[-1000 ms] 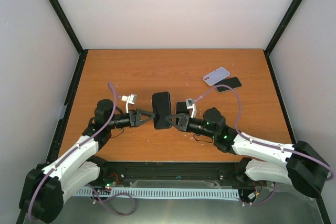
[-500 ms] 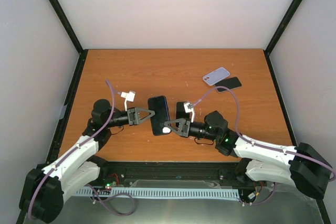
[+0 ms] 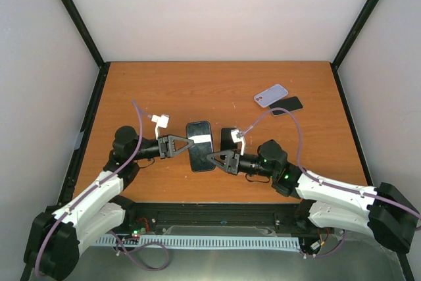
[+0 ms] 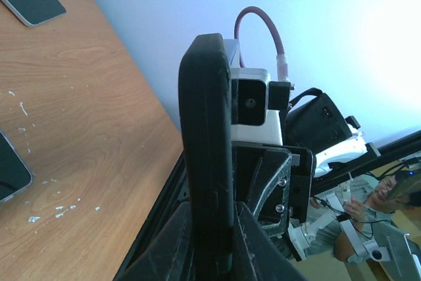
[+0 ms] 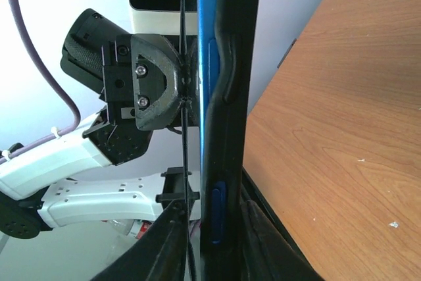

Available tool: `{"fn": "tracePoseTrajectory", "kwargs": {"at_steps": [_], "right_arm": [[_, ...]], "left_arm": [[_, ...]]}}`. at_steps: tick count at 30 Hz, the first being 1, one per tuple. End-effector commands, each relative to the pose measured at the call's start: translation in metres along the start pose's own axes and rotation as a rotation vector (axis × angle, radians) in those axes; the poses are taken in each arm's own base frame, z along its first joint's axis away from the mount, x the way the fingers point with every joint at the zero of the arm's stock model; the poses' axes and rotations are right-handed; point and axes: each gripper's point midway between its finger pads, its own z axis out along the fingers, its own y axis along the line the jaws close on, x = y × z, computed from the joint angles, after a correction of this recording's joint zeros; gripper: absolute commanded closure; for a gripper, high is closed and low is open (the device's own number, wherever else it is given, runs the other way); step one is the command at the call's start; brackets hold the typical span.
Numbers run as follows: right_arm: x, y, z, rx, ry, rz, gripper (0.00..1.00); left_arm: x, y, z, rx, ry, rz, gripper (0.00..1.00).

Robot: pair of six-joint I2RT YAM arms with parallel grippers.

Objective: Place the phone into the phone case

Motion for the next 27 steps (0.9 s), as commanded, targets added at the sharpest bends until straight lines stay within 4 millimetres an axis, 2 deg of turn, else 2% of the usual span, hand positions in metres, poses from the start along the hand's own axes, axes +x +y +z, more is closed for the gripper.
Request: {"fn": "tracePoseTrajectory", "kwargs": {"at_steps": [1, 5, 10, 15, 21, 27], "right_arm": [[-0.013, 0.019, -0.007, -0.021, -0.048, -0.085, 0.73], [-0.019, 0.021, -0.014, 0.010, -0.077, -0.104, 0.59], [-0.037, 0.025, -0.026, 0.111, -0.120, -0.134, 0.24], [-0.051, 0.026, -0.031, 0.219, -0.124, -0.146, 0.02], [-0.059, 0.031, -0.025, 0.268, -0.084, -0.146, 0.00], [-0.050, 0.049, -0.004, 0.152, 0.013, -0.138, 0.17]], "left_arm": [[-0.001, -0.017, 0.001, 0.056, 0.026, 0.103, 0.99], [0.001, -0.020, 0.002, 0.070, 0.055, 0.130, 1.00], [0.008, -0.027, 0.003, 0.114, 0.119, 0.159, 1.00], [0.017, -0.033, 0.001, 0.150, 0.177, 0.182, 1.00], [0.023, -0.035, -0.001, 0.169, 0.208, 0.196, 1.00], [0.025, -0.035, -0.001, 0.175, 0.219, 0.198, 1.00]]}}
